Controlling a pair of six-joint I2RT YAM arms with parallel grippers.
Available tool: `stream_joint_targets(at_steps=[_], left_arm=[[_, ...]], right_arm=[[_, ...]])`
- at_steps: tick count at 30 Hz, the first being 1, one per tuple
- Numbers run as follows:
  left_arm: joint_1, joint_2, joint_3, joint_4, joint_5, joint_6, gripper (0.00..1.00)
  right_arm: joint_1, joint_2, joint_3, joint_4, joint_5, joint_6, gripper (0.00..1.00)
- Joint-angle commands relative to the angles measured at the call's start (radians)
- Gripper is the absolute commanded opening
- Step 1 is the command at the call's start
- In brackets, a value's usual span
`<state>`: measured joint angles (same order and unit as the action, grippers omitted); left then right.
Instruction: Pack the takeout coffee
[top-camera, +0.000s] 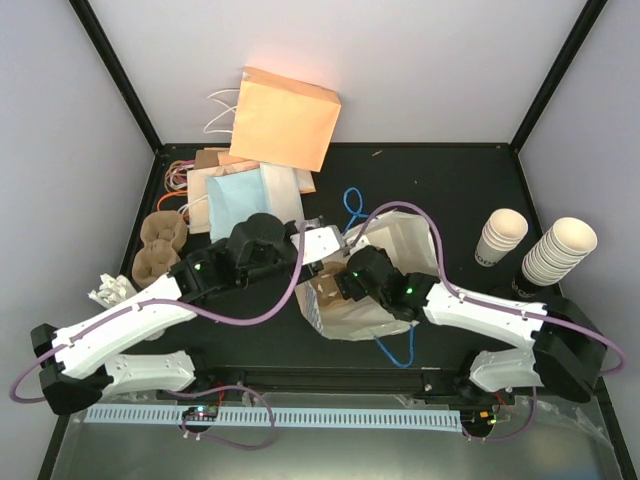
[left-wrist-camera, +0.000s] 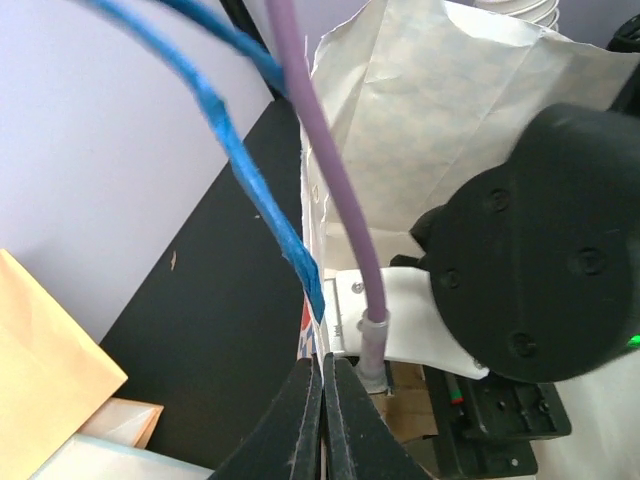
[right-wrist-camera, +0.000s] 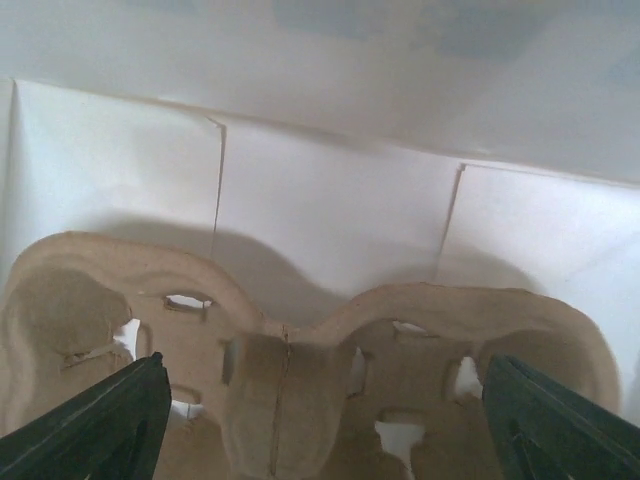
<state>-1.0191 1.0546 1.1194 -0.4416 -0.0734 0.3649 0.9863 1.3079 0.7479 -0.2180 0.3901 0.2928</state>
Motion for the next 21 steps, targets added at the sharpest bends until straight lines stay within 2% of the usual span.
stream_joint_targets(at_steps=[1, 8, 15, 21], left_arm=[[0.035, 0.062, 0.119, -0.089, 0.014, -0.058, 0.02], [0.107, 0.139, 0.202, -0.172, 0.082, -0.124, 0.02], [0.172, 0.181, 0.225, -0.202, 0.13, -0.187, 0.02], [0.249, 0.206, 0.229, -0.18, 0.168, -0.263, 0.02]], right_arm=[[-0.005, -0.063, 0.06, -0.058, 0.026, -0.028, 0.9], [-0.005, -0.11, 0.156, -0.139, 0.007, -0.055, 1.0], [-0.008, -0.152, 0.254, -0.211, -0.001, -0.08, 1.0], [-0.013, -0.171, 0.416, -0.295, 0.08, -0.132, 1.0]])
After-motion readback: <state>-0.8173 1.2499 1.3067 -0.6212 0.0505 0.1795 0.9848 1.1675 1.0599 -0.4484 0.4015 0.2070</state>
